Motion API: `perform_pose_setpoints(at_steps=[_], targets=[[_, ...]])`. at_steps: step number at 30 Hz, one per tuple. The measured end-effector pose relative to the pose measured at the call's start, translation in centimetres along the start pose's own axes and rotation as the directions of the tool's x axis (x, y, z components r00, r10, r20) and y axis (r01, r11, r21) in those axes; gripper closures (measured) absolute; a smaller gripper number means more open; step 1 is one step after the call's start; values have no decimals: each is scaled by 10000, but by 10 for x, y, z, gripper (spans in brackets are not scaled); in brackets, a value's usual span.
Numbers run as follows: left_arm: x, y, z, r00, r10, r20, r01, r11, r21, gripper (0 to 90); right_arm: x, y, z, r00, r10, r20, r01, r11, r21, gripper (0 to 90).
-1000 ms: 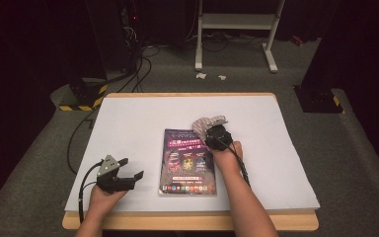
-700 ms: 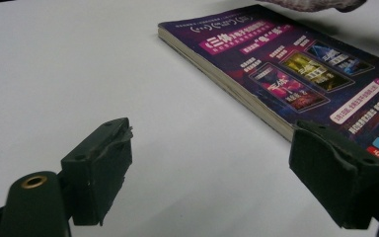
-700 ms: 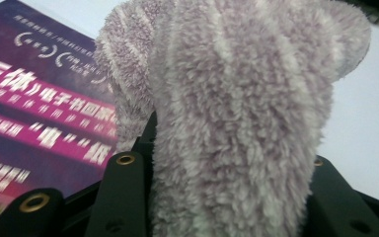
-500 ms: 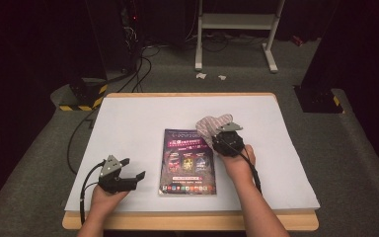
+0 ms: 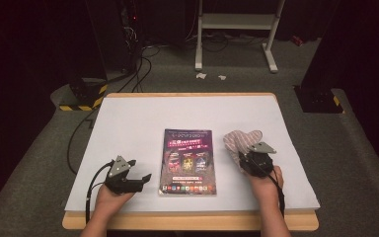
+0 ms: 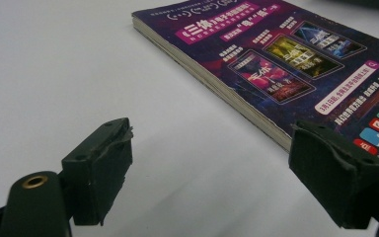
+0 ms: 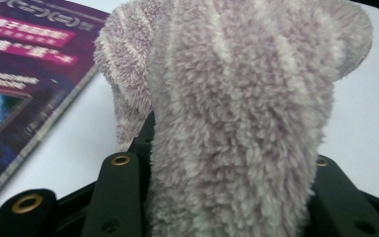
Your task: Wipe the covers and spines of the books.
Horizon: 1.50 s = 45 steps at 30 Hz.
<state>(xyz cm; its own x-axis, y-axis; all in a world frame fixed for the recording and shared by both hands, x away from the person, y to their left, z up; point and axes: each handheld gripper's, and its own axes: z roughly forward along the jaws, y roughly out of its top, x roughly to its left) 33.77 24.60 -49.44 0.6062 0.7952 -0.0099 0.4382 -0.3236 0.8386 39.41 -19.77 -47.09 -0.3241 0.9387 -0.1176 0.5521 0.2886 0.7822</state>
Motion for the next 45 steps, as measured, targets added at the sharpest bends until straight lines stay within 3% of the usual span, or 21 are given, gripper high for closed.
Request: perform_pose_setpoints(at_steps=[3,6,11,13,18,25,32,45], targets=[[-4,1,0,10000,3,38,-3,10000,-5,171,-9,-3,-4,9999,-105,37,104,9999,94,549],[-8,2,2,10000,55,47,-55,9999,115,172,-19,-8,-7,9998,199,59,-200,9997,132,543],[-17,3,5,9996,225,185,-230,9994,266,174,-31,-18,1,9994,207,261,-226,9968,768,544],[-22,5,8,9993,271,267,-280,9990,361,173,-33,-25,9,9993,366,23,-366,9912,1271,531],[-32,6,12,9974,413,584,-445,9975,553,173,-30,-26,11,9995,287,121,-300,9914,1274,477],[-37,7,13,9961,594,658,-634,9962,602,160,-29,-25,7,9990,401,197,-420,9933,1078,395],[-40,7,15,9951,619,765,-672,9953,697,163,-24,-13,-10,9986,517,119,-521,9980,354,327],[-44,8,18,9941,641,881,-716,9938,852,174,0,7,-35,9999,-169,-28,167,9979,-622,327]])
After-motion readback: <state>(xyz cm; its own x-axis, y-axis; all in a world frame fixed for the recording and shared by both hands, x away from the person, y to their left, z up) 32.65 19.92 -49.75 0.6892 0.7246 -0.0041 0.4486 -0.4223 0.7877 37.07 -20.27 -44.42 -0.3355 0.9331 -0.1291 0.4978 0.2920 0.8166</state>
